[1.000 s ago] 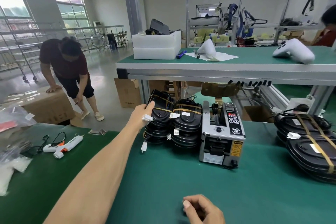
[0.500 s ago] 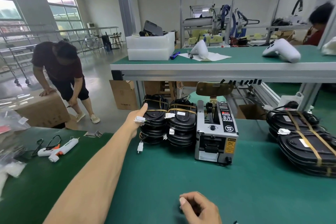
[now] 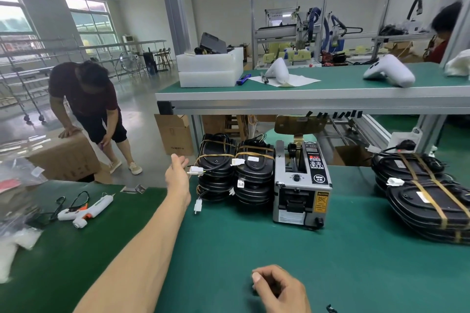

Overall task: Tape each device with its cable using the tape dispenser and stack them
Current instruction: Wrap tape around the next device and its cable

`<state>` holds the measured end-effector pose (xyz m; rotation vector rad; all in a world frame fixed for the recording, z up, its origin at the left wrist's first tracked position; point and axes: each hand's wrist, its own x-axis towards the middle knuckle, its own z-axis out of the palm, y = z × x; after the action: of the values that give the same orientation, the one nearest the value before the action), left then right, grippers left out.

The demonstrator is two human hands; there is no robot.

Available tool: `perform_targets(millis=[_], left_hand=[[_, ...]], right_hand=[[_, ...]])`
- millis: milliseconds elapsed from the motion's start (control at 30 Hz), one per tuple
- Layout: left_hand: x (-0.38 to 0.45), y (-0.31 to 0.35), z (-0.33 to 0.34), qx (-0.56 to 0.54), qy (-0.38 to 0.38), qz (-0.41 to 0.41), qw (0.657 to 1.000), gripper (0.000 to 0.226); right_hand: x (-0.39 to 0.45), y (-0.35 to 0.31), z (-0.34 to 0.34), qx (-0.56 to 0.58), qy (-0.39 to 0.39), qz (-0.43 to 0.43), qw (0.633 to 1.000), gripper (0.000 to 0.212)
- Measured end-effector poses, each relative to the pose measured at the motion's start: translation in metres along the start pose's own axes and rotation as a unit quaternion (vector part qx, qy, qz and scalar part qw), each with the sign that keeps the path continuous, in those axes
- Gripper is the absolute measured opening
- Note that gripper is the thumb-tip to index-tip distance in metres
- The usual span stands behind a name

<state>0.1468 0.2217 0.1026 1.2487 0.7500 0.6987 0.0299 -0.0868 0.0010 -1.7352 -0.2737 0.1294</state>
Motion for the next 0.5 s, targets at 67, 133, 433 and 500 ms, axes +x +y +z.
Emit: perform_targets(millis=[67, 133, 433, 500], left_hand=[[-0.029, -0.006, -0.003, -0.021, 0.083, 0.046, 0.995, 0.042], [-0.068, -0.012, -0.005, -0.033, 0.128, 0.089, 0.987, 0.029], [-0.206, -0.103, -0.053, 0.216, -0.132, 0.132, 0.958, 0.038], [-0.216, -0.116, -0.064, 0.256, -0.159, 0.125, 0.945, 0.041]], right_hand=[[-0.001, -0.001, 0.000, 0.000, -0.005, 0.002, 1.000, 0.019], [-0.001, -0.002, -0.001, -0.001, -0.008, -0.001, 1.000, 0.021], [-0.006, -0.002, -0.004, -0.022, -0.042, -0.020, 0.999, 0.013], [-0.007, -0.003, -0.004, -0.035, -0.045, -0.028, 0.998, 0.013]])
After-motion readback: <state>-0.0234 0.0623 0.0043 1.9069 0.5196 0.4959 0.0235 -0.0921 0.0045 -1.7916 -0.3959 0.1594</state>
